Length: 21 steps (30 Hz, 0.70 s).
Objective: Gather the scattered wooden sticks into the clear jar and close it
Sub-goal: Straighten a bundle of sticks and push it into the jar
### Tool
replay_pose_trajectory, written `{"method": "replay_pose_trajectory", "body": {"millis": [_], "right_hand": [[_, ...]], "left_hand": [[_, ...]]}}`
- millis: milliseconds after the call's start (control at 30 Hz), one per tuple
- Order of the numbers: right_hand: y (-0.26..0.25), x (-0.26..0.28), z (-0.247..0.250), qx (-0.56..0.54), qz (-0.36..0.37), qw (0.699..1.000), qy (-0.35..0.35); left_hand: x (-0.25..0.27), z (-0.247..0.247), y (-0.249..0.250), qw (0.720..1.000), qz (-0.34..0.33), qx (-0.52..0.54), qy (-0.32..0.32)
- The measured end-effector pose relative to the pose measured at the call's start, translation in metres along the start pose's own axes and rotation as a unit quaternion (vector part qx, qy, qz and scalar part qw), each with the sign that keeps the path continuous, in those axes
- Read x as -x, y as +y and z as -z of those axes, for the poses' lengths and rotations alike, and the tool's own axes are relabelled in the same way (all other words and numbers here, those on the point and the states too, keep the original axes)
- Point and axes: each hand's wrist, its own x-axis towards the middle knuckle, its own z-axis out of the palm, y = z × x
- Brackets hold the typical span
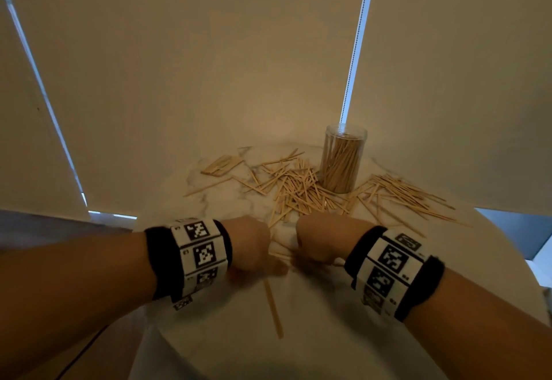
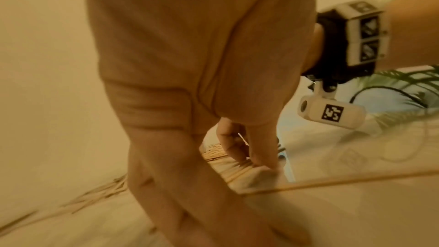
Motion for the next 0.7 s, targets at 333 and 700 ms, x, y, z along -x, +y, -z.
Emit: {"method": "replay_pose_trajectory", "body": {"millis": [333,700], "right_hand": [[0.017,0.022,-0.003,0.031,-0.028,0.998,-0.040],[0.036,0.025,-0.005,-0.019,-0.062,0.996,-0.057]], "left_hand": [[-0.017,0.014,-0.001,0.990,-0.013,0.086,-0.109],[-0.021,0.008,-0.007,0.999,-0.001,-0.027,-0.024]]}}
